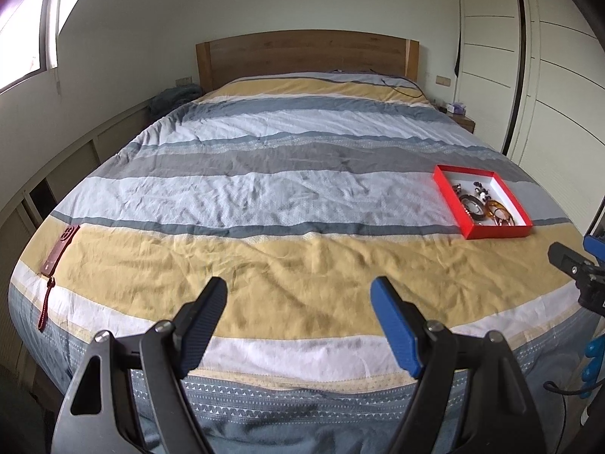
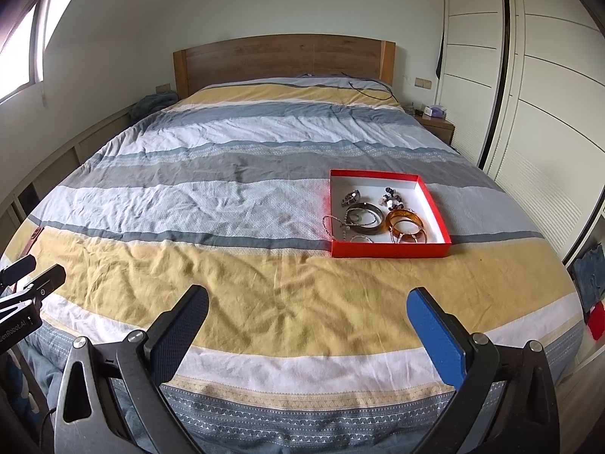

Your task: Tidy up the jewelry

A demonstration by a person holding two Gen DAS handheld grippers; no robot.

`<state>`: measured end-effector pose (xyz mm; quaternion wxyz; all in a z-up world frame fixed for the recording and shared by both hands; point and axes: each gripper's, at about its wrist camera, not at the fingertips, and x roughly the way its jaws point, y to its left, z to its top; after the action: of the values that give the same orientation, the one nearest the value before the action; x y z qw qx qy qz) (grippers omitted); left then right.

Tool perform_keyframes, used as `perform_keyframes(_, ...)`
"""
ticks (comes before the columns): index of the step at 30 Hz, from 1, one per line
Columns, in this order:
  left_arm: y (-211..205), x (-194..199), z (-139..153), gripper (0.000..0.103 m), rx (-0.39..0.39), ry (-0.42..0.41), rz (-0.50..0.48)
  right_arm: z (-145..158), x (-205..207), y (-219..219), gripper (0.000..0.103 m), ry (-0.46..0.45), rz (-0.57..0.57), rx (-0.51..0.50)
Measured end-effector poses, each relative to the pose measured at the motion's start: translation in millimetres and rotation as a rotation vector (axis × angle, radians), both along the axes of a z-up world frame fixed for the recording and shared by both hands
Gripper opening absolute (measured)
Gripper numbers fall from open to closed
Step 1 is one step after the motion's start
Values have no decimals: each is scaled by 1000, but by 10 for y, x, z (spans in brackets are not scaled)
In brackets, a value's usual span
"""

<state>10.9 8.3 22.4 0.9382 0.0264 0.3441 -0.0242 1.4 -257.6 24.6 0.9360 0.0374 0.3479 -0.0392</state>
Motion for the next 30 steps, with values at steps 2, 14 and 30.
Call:
perform_keyframes(2, -1, 9, -26, 77, 4, 6, 3, -29, 12, -8, 103, 6, 0, 1)
perform_keyframes(14, 13, 81, -103, 77, -3, 21, 34, -139, 88, -46, 103, 25, -5, 4)
perform_keyframes(30, 5, 150, -240, 77, 13, 56, 38, -214, 128, -133, 103, 34, -23, 10)
